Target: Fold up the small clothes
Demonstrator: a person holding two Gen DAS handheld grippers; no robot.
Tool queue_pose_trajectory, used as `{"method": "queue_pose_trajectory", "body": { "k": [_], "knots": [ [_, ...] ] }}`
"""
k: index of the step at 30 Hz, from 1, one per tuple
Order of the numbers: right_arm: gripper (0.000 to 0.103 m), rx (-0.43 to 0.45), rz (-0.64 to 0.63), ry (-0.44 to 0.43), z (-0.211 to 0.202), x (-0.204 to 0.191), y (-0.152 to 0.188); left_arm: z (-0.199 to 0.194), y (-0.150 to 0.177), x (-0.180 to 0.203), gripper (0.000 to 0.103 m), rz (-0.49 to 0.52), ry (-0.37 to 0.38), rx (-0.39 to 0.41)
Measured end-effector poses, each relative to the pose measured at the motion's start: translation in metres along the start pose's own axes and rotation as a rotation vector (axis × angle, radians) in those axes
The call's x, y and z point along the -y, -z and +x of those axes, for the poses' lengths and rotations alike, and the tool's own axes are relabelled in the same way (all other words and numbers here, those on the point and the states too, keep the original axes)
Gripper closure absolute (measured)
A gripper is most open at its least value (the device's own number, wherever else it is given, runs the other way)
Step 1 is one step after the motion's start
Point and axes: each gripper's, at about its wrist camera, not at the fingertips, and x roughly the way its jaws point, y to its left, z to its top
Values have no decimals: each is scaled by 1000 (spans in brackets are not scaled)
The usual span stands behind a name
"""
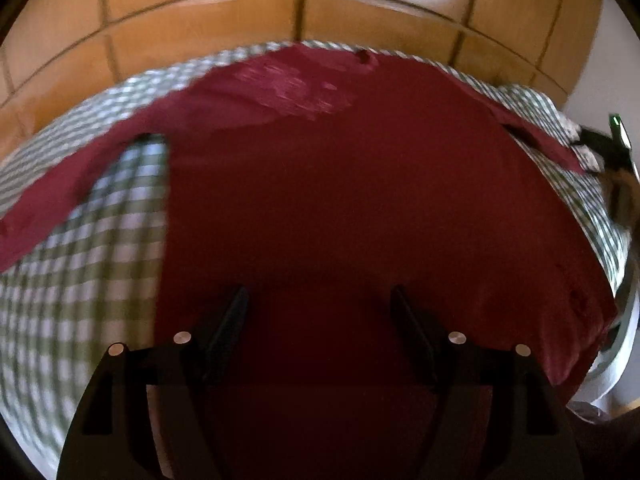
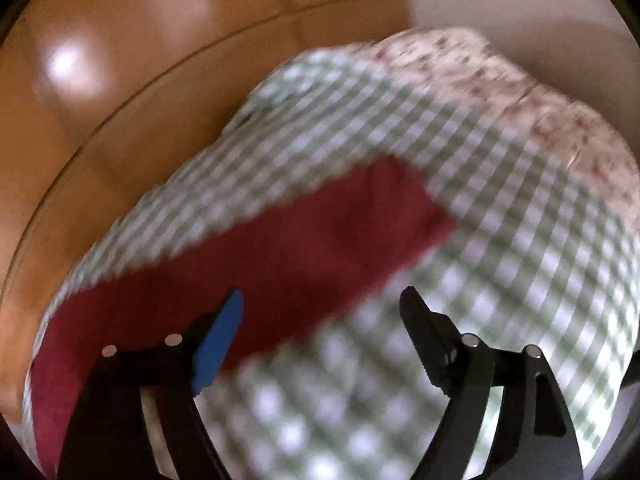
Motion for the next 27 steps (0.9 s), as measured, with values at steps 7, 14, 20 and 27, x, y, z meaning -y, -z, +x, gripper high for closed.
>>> {"method": "queue_pose_trajectory", "body": {
  "k": [7, 14, 20, 27],
  "knots": [
    [35, -273, -371, -313, -40, -73, 127, -42, 31, -67, 31, -244, -17, 9],
    [76, -343, -615, -311, -78, -103, 213, -48, 70, -79, 50, -318, 87, -58],
    [94, -270, -650, -319, -111, -115, 206, -59, 57, -66, 96, -229, 107, -27],
    [94, -299, -755, -326, -141, -112, 228, -73, 67, -68, 96, -154, 92, -61]
  ]
}}
